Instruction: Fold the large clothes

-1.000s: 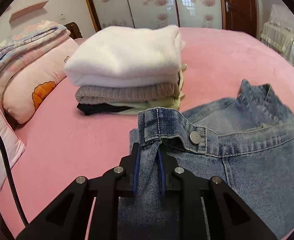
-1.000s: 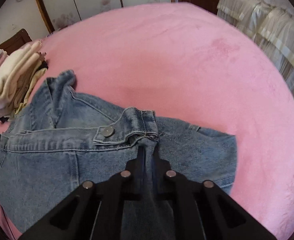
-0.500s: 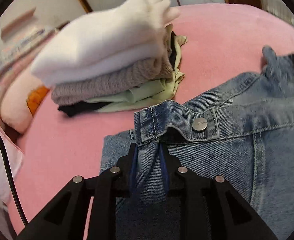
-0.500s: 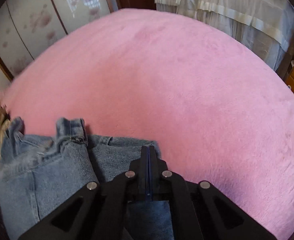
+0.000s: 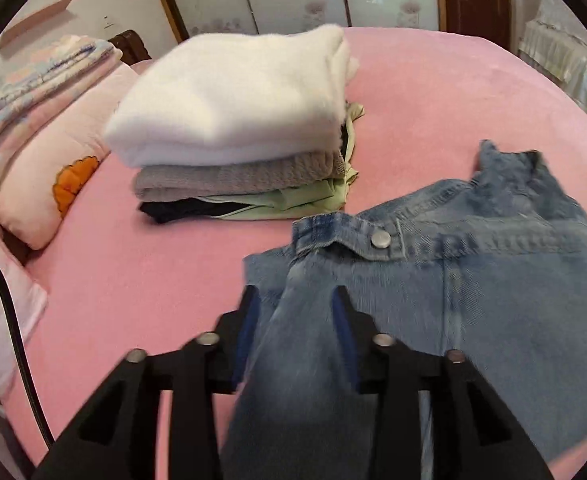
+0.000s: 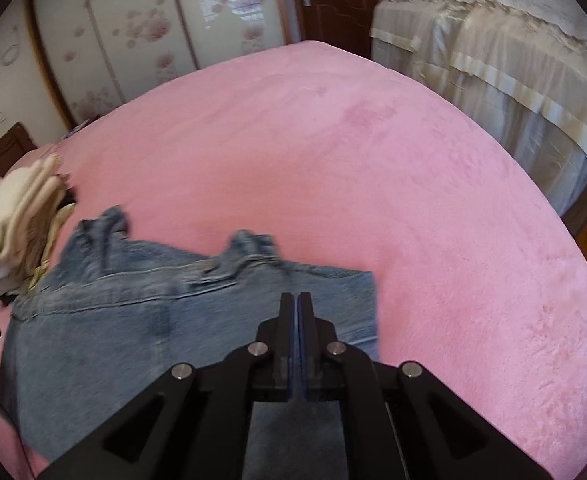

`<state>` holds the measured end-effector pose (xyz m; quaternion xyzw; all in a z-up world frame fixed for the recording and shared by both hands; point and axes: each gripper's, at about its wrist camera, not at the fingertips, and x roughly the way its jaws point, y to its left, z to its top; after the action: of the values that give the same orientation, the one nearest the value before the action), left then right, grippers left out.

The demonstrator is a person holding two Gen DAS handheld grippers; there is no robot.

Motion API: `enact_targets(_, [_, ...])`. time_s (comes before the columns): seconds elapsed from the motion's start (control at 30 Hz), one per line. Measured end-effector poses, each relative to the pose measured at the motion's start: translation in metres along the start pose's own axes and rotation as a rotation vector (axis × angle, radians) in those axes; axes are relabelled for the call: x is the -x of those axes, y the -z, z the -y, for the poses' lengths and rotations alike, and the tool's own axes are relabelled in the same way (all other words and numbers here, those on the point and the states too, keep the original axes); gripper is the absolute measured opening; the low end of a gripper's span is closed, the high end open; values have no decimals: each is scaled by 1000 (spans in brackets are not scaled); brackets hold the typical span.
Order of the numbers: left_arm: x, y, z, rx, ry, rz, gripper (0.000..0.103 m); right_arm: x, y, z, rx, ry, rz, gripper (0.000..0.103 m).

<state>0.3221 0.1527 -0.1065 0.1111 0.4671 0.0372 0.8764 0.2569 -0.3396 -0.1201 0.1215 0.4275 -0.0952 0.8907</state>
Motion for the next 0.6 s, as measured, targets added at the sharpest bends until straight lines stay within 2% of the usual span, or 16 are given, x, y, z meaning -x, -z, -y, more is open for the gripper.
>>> enact_targets(0.07, [30,5,-7,-5,40,0,46,19,7,-26,46,-45,-4,5])
enact_targets(0.13, [58,10,-11,-7,76,-5,46,38,17,-59,92,-99,-16,12])
enact_targets(0.2, [83,21,-8,4,148,-7,58,57,34,-100,149,-174,-23,17])
enact_targets(0.3, [94,46,6,50,266,-21,63,77,66,-151,202,-271,-22,27])
enact_targets(0.37, [88,67,22,81,301,-40,63,81,89,-184,231,-314,-19,29])
enact_targets(0.47, [63,94,44,145,316,-72,63,69,119,-211,263,-296,-27,29])
enact_targets(0.53, [45,109,53,171,266,-82,62,53,134,-215,261,-265,-61,29])
enact_targets(0.6, [27,124,57,183,214,-119,62,38,147,-203,259,-195,-88,29])
